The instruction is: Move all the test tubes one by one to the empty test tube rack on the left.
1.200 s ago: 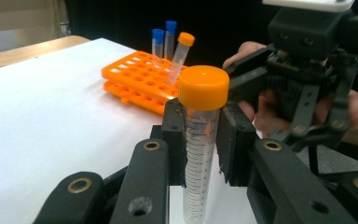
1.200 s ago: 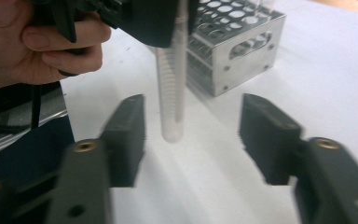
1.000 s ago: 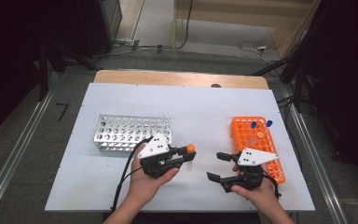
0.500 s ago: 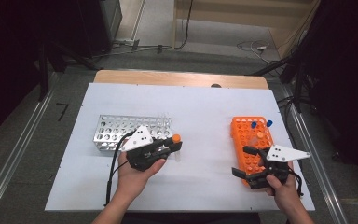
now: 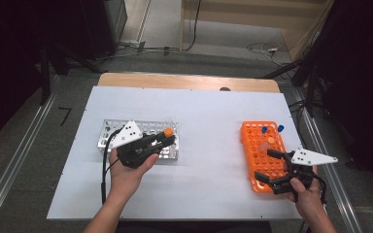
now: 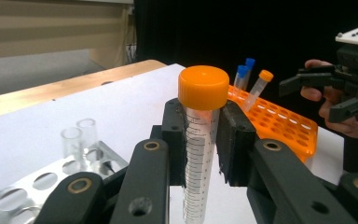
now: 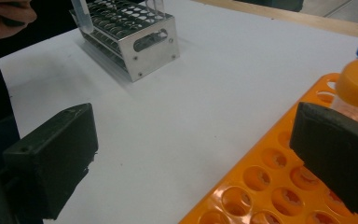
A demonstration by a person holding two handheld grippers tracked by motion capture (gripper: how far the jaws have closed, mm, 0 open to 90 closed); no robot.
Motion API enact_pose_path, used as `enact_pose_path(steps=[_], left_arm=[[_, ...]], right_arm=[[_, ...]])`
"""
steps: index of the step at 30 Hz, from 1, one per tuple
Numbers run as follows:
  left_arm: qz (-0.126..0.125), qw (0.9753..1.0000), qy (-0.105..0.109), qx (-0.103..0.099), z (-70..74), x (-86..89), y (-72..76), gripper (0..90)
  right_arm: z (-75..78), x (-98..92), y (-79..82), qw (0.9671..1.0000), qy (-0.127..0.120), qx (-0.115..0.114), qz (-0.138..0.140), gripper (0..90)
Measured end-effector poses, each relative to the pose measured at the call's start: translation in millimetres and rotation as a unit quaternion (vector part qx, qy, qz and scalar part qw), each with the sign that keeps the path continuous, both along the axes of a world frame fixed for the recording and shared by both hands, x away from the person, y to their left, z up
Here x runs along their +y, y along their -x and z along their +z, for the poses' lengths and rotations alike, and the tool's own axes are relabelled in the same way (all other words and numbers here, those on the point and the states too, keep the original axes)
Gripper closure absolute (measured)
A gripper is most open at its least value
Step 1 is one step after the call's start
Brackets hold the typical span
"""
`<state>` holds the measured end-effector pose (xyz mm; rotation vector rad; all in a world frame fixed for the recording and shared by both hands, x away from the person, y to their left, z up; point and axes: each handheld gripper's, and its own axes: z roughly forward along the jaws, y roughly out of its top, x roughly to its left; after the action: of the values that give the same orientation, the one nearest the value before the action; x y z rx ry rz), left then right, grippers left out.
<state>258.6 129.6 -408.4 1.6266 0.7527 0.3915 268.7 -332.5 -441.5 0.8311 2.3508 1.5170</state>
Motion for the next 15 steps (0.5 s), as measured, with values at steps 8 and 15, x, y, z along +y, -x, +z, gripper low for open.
enact_pose_path(steps=[8,15], left_arm=[[0.021,0.9997,0.009,-0.008,11.2,14.0,-11.6,74.9],[0.052,0.9986,0.000,-0.011,16.2,16.7,-28.4,74.9]], right_arm=[[-3.3,-10.4,-2.5,0.9998,0.010,0.001,-0.017,0.0],[-3.5,-17.8,-3.5,0.9996,0.006,-0.002,-0.027,0.0]])
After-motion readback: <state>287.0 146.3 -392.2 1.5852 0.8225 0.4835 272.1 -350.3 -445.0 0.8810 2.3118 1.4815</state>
